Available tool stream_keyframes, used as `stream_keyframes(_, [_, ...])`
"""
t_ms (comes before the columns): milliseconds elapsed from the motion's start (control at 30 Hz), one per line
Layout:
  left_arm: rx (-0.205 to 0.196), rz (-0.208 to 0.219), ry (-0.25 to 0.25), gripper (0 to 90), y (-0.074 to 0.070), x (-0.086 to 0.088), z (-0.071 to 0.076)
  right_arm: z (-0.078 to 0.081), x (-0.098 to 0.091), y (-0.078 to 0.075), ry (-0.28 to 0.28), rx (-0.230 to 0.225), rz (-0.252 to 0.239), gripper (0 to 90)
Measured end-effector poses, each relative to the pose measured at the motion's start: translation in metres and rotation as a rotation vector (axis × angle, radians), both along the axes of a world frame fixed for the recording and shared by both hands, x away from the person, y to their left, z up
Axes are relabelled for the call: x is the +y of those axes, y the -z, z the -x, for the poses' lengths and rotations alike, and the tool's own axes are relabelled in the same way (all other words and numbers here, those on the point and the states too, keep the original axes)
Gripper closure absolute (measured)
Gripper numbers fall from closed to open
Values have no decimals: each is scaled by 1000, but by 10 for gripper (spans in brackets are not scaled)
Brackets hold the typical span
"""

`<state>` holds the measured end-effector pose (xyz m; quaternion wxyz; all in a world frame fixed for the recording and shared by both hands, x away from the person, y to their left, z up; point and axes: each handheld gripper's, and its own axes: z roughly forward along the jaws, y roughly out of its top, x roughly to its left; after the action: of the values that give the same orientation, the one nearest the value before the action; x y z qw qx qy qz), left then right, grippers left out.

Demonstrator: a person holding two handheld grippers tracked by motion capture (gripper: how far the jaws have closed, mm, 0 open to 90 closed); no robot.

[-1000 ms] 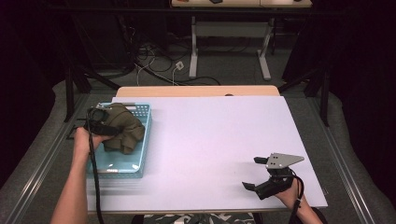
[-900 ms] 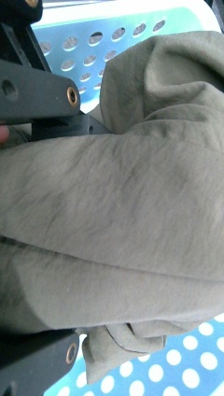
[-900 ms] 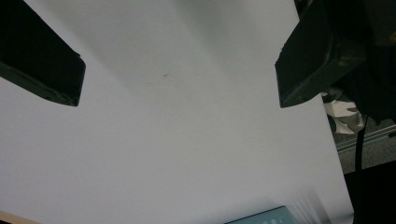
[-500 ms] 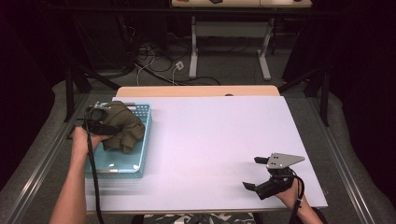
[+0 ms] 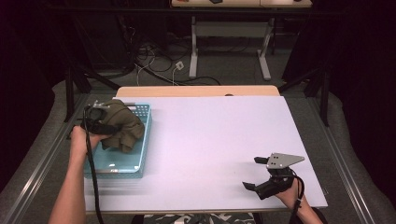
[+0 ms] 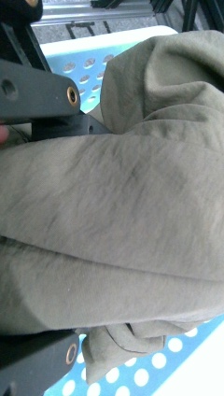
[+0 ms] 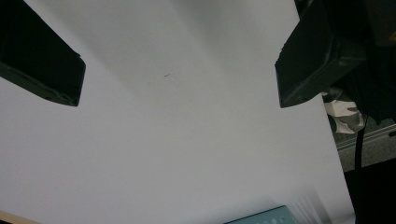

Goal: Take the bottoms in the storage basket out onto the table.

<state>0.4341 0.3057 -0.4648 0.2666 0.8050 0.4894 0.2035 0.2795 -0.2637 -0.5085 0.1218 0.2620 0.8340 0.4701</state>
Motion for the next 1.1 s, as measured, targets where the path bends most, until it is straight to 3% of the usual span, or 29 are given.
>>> stream_keyframes(400, [-35,-11,18,382,-10,-4,5,0,0,0,0,1,2,15])
stream_keyframes(1100, [-86,7,35,381,-24,-9,13,0,0,0,0,3,3,15])
